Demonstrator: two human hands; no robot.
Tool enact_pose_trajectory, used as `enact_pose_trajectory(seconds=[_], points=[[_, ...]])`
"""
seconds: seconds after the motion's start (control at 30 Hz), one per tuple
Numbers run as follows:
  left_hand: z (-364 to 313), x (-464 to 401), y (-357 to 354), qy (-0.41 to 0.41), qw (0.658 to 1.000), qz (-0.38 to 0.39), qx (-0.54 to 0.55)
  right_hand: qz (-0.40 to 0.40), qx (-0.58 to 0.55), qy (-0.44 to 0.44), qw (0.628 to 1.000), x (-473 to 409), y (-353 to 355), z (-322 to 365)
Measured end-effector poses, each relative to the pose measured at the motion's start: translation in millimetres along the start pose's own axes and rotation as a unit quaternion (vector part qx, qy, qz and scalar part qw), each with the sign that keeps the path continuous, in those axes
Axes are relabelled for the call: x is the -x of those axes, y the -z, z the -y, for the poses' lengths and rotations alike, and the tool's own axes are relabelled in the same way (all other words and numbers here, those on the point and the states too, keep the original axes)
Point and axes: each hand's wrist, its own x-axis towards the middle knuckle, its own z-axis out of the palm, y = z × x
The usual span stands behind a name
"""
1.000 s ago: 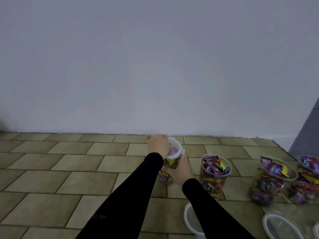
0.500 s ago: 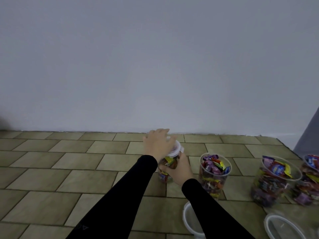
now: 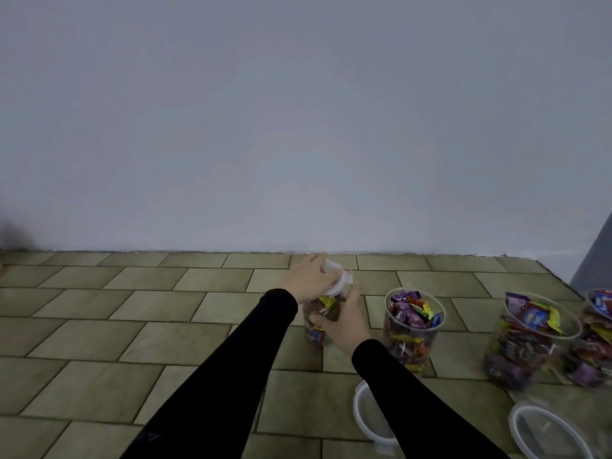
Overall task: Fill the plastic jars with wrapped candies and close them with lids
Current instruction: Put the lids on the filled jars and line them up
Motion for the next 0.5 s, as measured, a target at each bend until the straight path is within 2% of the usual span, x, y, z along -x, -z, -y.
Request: enact_pose_trajectory(seconds=[0.07,0.13,0.23,0.33,0.5], points=[[2.0,9.1,4.6,-0.004,0.999,-0.02,0.046,-0.008,-0.018,-0.001,1.0,6.6,-0.4,2.9],[6.1,16.8,6.9,-0.008,0.998,-0.053,0.039,-0.029,-0.016,0.009,0.999,8.9,-1.7,3.7],[11.3,20.6,10.2,-0.017,0.996,-0.082,0.002,-0.065,0.031,0.041,0.997,10.5,-6.0,4.1],[9.0,23.2,16.1,-0.009,0.997,-0.071,-0.002,-0.068,0.086,0.066,0.992,12.8,-5.0,10.3],[14.3,23.3,5.2,0.018,0.988,-0.099,0.121,-0.061,0.052,0.059,0.995,7.8,-5.4,17.2]])
